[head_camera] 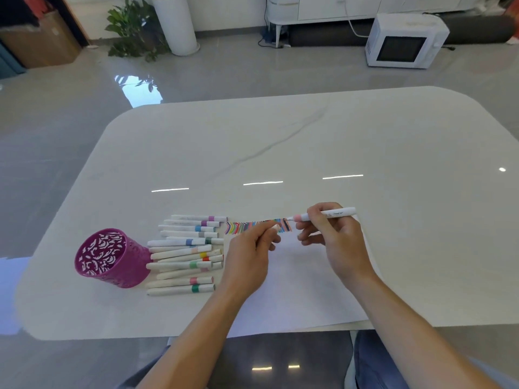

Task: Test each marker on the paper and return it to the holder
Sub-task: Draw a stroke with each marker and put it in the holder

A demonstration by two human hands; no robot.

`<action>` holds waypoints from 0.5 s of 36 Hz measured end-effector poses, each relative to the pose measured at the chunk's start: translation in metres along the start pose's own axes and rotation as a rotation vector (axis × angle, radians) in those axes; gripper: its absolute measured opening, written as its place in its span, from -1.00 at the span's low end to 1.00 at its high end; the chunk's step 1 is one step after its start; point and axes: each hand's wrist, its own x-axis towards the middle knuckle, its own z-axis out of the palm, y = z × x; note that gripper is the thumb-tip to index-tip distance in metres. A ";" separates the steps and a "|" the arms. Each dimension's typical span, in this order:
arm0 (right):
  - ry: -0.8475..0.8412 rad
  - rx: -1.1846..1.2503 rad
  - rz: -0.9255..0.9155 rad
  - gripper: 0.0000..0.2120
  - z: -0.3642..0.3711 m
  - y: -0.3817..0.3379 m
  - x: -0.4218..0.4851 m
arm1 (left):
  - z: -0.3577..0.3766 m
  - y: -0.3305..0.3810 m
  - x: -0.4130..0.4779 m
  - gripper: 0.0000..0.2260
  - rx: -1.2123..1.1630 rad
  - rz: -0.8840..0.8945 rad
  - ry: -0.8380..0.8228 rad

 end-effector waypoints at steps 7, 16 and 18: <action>-0.019 -0.060 0.011 -0.86 0.008 0.007 -0.007 | -0.006 0.005 -0.011 -0.78 -0.033 0.000 -0.056; -0.086 -0.087 -0.007 -0.84 0.015 0.011 -0.004 | -0.008 0.002 -0.008 -0.76 -0.155 -0.001 -0.083; -0.102 -0.058 0.003 -0.83 0.015 0.012 -0.002 | -0.009 0.001 -0.007 -0.74 -0.152 -0.001 -0.088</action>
